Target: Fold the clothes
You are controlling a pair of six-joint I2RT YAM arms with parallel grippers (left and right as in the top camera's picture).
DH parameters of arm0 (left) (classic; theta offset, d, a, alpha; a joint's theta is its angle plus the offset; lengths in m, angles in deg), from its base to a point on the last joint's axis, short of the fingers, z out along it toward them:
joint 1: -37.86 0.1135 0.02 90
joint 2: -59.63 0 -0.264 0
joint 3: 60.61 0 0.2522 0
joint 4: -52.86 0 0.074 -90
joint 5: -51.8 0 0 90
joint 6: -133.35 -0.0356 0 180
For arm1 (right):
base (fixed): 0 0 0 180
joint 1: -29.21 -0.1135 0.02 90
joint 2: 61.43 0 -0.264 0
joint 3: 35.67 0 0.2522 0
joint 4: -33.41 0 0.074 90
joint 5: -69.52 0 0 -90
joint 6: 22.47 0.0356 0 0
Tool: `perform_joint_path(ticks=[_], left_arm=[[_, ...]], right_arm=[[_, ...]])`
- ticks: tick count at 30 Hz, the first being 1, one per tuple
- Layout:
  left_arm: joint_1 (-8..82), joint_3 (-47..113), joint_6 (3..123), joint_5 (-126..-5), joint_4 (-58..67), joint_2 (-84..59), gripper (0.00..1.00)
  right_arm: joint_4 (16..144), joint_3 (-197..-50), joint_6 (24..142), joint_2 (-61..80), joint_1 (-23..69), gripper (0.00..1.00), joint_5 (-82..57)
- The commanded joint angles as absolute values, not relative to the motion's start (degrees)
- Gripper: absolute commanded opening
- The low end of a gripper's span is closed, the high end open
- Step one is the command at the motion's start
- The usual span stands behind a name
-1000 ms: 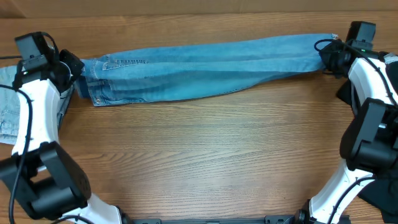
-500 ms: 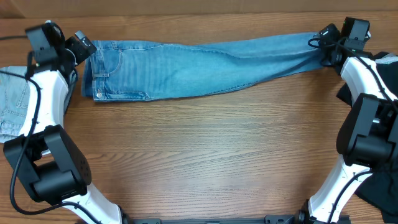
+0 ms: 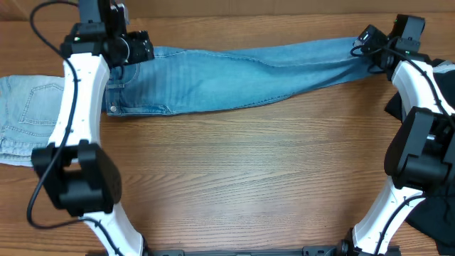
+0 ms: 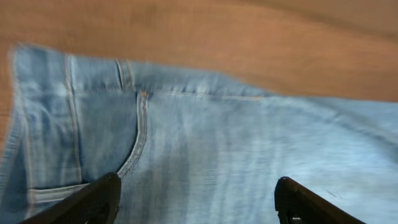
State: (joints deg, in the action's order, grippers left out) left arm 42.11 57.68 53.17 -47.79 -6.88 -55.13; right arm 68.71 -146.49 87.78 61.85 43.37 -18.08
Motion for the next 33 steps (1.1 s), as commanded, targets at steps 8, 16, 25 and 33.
perform_joint_path(ticks=[8, 16, 25, 33], left_arm=[[42.3, 56.6, 48.4, -44.3, 3.9, -65.6, 0.83], [42.3, 56.7, 48.4, -44.0, 3.0, -65.5, 0.04], [42.3, 56.8, 48.4, -44.2, 3.0, -65.5, 0.04], [42.4, 56.8, 48.4, -43.9, 4.7, -65.5, 0.07]], right_arm=[[110.2, -176.8, 80.6, 62.0, 43.0, 1.0, -20.4], [129.2, -174.9, 82.8, 62.0, 42.4, 0.04, -12.6], [102.7, -157.3, 88.9, 62.1, 38.7, 0.04, -11.6], [89.8, -151.8, 90.5, 63.2, 38.5, 0.04, -11.6]])
